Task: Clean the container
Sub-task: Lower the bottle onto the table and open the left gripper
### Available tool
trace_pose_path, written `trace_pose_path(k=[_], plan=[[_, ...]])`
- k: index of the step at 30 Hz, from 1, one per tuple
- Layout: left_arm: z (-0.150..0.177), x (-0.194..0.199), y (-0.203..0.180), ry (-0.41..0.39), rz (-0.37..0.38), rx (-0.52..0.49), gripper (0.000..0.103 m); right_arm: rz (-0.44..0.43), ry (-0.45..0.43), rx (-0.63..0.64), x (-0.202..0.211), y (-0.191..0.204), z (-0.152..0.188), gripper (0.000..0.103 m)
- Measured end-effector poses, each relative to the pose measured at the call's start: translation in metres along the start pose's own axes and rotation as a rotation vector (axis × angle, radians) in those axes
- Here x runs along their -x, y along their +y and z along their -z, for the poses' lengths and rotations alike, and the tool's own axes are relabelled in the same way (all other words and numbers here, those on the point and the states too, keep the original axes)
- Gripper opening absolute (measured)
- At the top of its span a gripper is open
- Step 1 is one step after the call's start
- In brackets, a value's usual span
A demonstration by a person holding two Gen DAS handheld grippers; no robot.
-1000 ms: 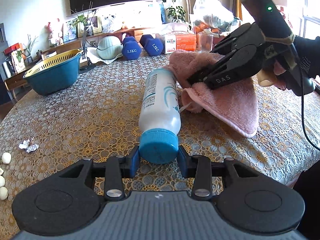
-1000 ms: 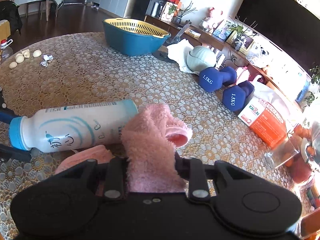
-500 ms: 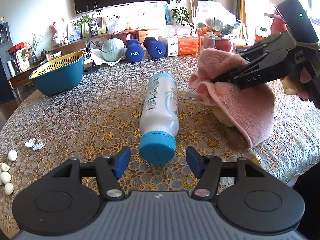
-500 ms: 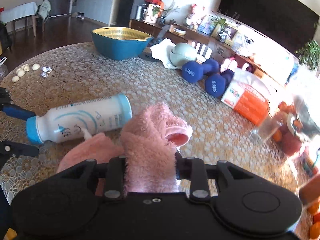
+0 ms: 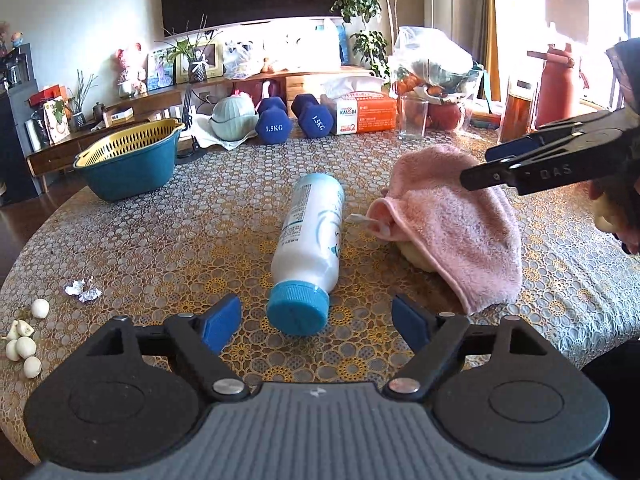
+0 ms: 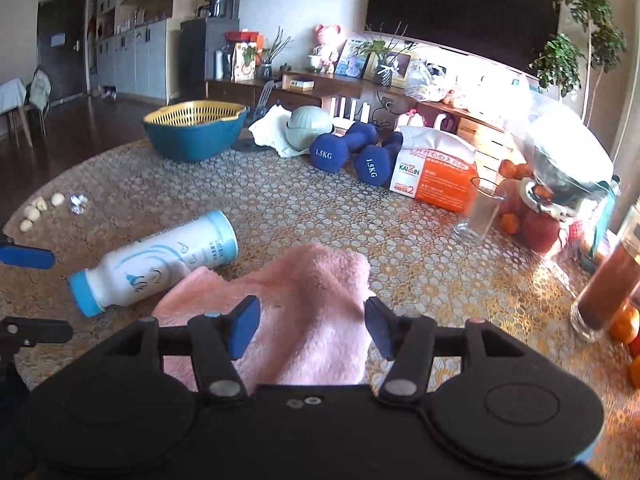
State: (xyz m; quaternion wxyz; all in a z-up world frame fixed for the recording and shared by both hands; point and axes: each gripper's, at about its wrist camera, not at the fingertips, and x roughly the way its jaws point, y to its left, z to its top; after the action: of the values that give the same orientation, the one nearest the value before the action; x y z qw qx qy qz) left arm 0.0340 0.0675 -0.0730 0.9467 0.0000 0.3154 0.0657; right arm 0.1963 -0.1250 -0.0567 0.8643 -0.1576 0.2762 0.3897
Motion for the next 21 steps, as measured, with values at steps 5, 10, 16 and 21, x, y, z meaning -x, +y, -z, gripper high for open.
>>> trace_pose_path(k=[5, 10, 16, 21], plan=[[-0.005, 0.011, -0.007, -0.034, 0.009, 0.018, 0.102, -0.029, -0.069, -0.052, 0.034, 0.005, 0.009, 0.058], [-0.008, 0.020, -0.012, -0.058, 0.016, 0.043, 0.102, -0.061, -0.140, -0.096, 0.064, 0.013, 0.015, 0.059], [-0.009, 0.027, -0.014, -0.059, 0.032, 0.073, 0.102, -0.088, -0.187, -0.141, 0.087, 0.023, 0.026, 0.059], [-0.008, 0.032, -0.017, -0.069, 0.026, 0.055, 0.102, -0.091, -0.199, -0.154, 0.097, 0.031, 0.035, 0.059]])
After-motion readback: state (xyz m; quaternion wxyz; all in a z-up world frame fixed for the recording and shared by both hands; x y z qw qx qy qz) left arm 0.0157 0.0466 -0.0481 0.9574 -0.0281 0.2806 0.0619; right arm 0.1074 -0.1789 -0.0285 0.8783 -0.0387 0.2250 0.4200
